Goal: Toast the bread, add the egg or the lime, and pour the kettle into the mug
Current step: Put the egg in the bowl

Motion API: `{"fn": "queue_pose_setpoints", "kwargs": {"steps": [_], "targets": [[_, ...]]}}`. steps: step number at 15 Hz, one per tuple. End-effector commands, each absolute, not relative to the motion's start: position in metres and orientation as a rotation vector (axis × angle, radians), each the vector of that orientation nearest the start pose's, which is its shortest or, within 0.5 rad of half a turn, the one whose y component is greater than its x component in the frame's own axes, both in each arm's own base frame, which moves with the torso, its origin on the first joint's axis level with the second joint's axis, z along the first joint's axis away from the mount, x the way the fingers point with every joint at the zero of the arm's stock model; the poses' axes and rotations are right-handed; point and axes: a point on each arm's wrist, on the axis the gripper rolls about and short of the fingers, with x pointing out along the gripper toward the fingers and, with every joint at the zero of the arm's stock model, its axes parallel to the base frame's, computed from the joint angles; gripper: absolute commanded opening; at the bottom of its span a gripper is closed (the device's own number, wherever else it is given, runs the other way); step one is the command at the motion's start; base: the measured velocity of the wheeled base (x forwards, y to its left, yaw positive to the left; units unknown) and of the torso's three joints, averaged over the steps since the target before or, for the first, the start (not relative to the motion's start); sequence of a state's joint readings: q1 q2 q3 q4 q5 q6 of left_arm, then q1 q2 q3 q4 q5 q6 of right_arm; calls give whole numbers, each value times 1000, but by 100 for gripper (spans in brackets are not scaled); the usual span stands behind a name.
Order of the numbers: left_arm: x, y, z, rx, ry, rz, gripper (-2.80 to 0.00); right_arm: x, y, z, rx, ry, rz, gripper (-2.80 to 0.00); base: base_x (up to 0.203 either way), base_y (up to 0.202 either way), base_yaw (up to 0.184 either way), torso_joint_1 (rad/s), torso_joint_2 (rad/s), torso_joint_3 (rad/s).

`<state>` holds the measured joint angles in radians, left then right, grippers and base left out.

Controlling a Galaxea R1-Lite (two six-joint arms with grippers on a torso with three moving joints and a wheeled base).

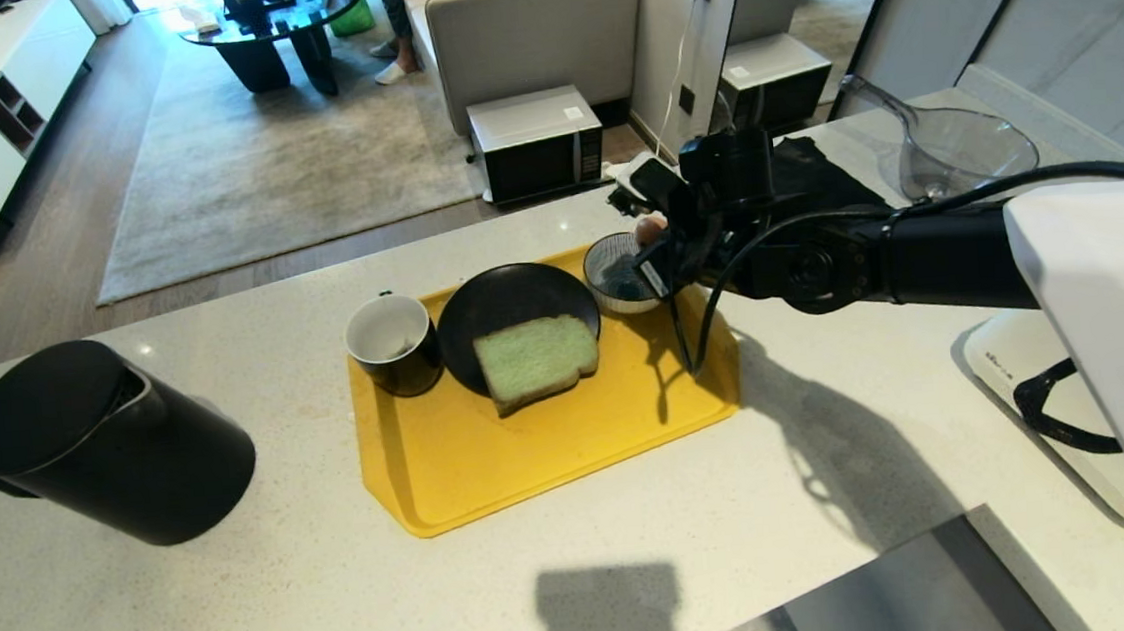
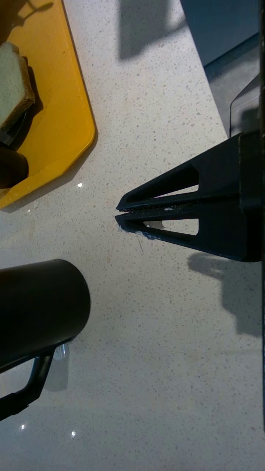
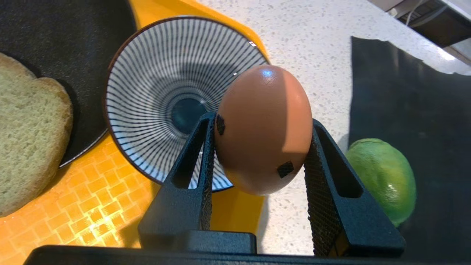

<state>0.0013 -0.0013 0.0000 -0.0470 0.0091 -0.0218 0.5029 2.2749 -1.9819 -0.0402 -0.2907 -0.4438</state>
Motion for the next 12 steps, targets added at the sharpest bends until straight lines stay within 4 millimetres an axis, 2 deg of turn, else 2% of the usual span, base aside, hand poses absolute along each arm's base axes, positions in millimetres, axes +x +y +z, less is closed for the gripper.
{"fn": "queue_pose_setpoints", "kwargs": {"steps": [1, 4, 8, 12], "targets": [[-22, 0, 76, -22, -34, 10, -280, 418, 223, 238, -533, 163, 252, -280, 0, 0, 0, 0, 0, 0], [-22, 0, 76, -23, -34, 10, -280, 415, 227, 235, -542, 172, 269, -280, 0, 0, 0, 0, 0, 0], [-22, 0, 76, -23, -34, 10, -280, 413, 243, 220, -583, 188, 316, -280, 0, 0, 0, 0, 0, 0], [-22, 0, 76, -22, -34, 10, -280, 419, 247, 208, -643, 200, 330, -280, 0, 0, 0, 0, 0, 0]]}}
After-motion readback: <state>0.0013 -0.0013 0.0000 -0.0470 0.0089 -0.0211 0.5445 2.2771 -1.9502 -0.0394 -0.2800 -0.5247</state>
